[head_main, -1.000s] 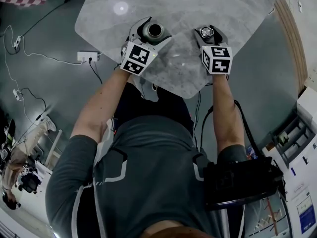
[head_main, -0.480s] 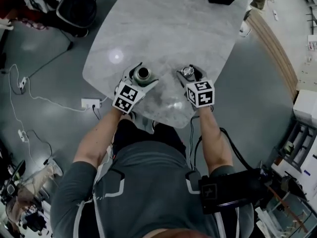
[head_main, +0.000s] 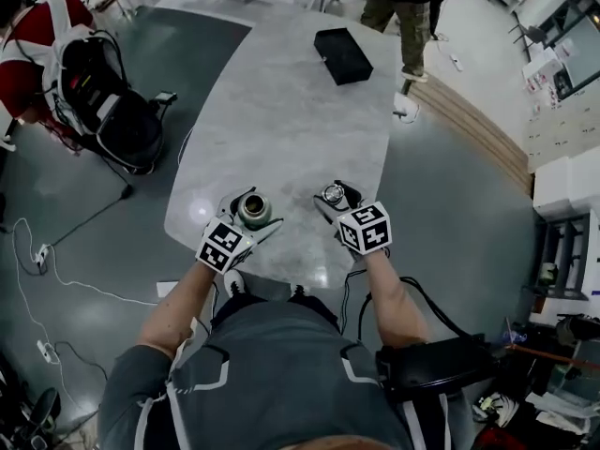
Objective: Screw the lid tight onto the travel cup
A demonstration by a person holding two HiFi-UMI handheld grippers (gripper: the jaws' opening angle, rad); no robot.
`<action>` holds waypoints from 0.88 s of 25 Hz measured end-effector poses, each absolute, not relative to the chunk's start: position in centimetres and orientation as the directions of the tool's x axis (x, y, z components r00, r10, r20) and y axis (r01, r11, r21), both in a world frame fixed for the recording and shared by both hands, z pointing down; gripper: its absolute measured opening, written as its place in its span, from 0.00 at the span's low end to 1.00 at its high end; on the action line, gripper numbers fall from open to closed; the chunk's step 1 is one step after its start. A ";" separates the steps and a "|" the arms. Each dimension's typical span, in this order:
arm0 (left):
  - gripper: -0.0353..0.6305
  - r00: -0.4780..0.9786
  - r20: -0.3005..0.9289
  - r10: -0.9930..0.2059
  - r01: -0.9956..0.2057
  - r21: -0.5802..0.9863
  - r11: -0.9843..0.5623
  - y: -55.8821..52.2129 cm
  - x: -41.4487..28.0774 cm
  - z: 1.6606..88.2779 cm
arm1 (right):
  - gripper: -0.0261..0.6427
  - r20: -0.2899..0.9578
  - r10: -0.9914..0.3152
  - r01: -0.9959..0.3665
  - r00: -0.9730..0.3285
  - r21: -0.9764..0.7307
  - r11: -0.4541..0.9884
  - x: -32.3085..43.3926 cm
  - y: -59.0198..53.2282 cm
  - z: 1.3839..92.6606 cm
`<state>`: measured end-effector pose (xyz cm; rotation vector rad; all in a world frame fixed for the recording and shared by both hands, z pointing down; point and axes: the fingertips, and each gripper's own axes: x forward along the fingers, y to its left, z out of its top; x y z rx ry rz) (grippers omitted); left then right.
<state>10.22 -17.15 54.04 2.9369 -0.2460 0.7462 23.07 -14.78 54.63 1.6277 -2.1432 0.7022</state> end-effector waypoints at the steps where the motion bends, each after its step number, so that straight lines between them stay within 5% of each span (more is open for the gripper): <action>1: 0.66 0.873 0.472 -0.123 -0.169 0.058 -0.984 -17.0 10.2 53.1 | 0.47 0.547 -0.792 -0.962 -0.272 -0.167 0.216 22.8 -14.6 53.5; 22: 0.66 0.930 0.352 0.108 0.127 -0.031 -0.991 -12.6 10.1 37.6 | 0.47 0.319 -0.893 -0.948 -0.317 -0.125 0.292 16.2 -10.6 32.2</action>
